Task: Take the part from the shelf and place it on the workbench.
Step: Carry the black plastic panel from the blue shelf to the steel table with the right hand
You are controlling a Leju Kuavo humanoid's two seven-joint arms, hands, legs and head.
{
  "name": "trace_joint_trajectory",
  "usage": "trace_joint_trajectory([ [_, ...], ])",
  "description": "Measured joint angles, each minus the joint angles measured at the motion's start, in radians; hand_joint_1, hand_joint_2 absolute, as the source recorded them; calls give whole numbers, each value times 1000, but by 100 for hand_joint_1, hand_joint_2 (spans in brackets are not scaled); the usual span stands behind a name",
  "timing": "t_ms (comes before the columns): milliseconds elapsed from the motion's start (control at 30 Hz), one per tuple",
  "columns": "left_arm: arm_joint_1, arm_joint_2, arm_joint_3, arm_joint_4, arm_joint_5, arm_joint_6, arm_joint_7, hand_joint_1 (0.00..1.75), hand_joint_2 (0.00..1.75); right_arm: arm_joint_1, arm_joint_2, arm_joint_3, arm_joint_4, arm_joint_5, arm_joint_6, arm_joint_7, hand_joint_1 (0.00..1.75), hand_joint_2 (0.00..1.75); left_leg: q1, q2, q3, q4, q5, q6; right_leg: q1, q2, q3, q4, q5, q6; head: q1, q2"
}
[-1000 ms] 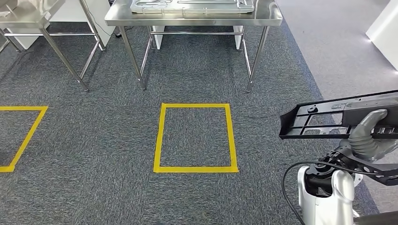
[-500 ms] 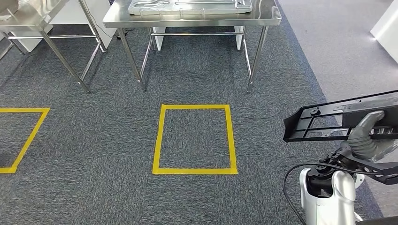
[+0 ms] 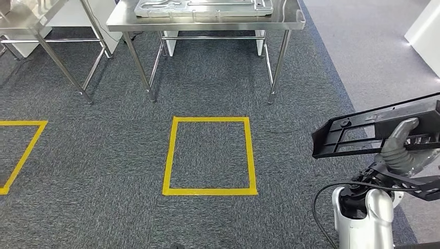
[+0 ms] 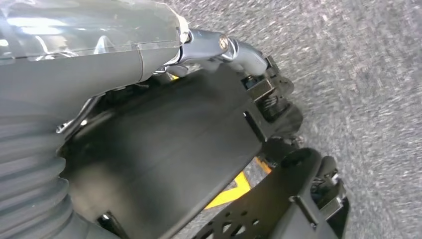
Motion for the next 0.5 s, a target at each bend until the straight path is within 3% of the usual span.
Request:
trace_joint_trajectory([
  [33, 0, 0, 0, 0, 5, 2, -3, 0, 175, 2, 0, 3, -3, 10, 3, 12, 175, 175, -3, 0, 7, -21, -1, 2, -3, -1, 0, -6, 3, 6, 0, 0],
  [133, 3, 0, 1, -1, 15, 6, -8, 0, 175, -3, -4, 9, -10, 23, 22, 32, 175, 175, 9, 2, 47, -88, 11, -12, 0, -7, -10, 18, -11, 19, 0, 0],
  [233, 7, 0, 2, -1, 16, 5, -8, 0, 175, -21, -9, 10, 2, 25, 42, 34, 175, 175, 14, 3, 67, -105, 10, -23, -7, -8, -101, 178, -71, 32, 1, 0],
  [267, 8, 0, 2, -1, 15, 5, -8, 0, 175, -23, -9, 10, 7, 25, 45, 34, 175, 175, 14, 2, 70, -102, 5, -25, -12, -9, -130, 220, -76, 37, 1, 0],
  [300, 9, -1, 2, -1, 13, 4, -8, 0, 175, -24, -9, 10, 13, 25, 47, 34, 175, 175, 16, 1, 73, -97, -2, -28, -16, -10, -144, 230, -61, 43, 1, 0],
  [333, 9, -1, 2, -1, 11, 4, -8, 0, 175, -25, -9, 10, 18, 25, 47, 34, 175, 175, 17, 1, 79, -91, -12, -32, -21, -11, -139, 202, -27, 48, 1, 0],
  [400, 10, -1, 2, -1, 6, 2, -6, 0, 175, -29, -10, 10, 25, 24, 48, 32, 175, 175, 21, 0, 88, -74, -36, -44, -26, -18, -94, 87, 42, 57, 1, 0],
  [433, 9, -1, 2, -1, 3, 1, -5, 0, 175, -30, -10, 10, 29, 24, 49, 30, 175, 175, 21, 1, 89, -65, -49, -51, -26, -20, -74, 41, 56, 54, 0, 0],
  [500, 8, 0, 0, -1, -6, -2, 0, 0, 175, -24, -10, 10, 34, 20, 50, 24, 175, 175, 18, 2, 90, -58, -68, -61, -20, -19, -58, 16, 41, 37, 0, 0],
])
